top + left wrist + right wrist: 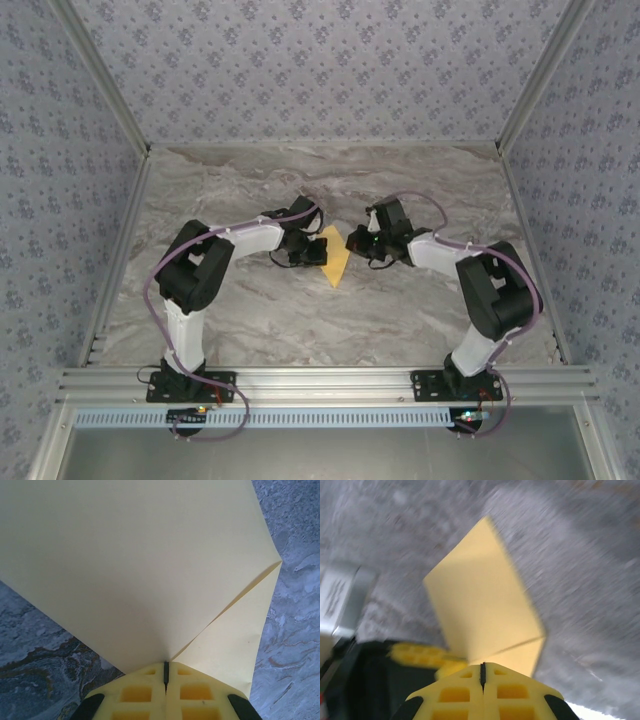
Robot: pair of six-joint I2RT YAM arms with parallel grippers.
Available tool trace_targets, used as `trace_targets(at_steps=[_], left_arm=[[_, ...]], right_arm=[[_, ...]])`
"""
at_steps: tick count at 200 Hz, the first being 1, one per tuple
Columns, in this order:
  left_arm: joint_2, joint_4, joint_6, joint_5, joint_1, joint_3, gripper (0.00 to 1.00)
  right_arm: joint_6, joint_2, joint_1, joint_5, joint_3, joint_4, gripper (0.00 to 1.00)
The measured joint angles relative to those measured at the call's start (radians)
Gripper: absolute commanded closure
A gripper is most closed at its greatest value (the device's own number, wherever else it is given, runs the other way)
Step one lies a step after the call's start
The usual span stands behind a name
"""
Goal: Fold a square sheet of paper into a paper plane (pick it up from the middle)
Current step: Third fold the triangle at the center of the table.
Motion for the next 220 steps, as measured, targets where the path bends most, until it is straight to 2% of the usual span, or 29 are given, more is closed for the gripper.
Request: trace_targets(at_steps=[34,80,220], left_arm=[[0.000,0.000,-0.002,0.000,0.000,0.000,1.00],[0.000,0.001,-0.007,0.000,0.000,-0.001,1.00],[0.001,0.001,-0.011,0.000,0.000,0.000,1.00]], right_arm=[[0.060,-0.006,0.081,-0.039,-0.065,0.019,1.00],[0.105,0.050,0.121,-0.061,-0.072,0.067,1.00],[0.100,0.068,0.135,-0.069,-0.111,0.072,1.00]])
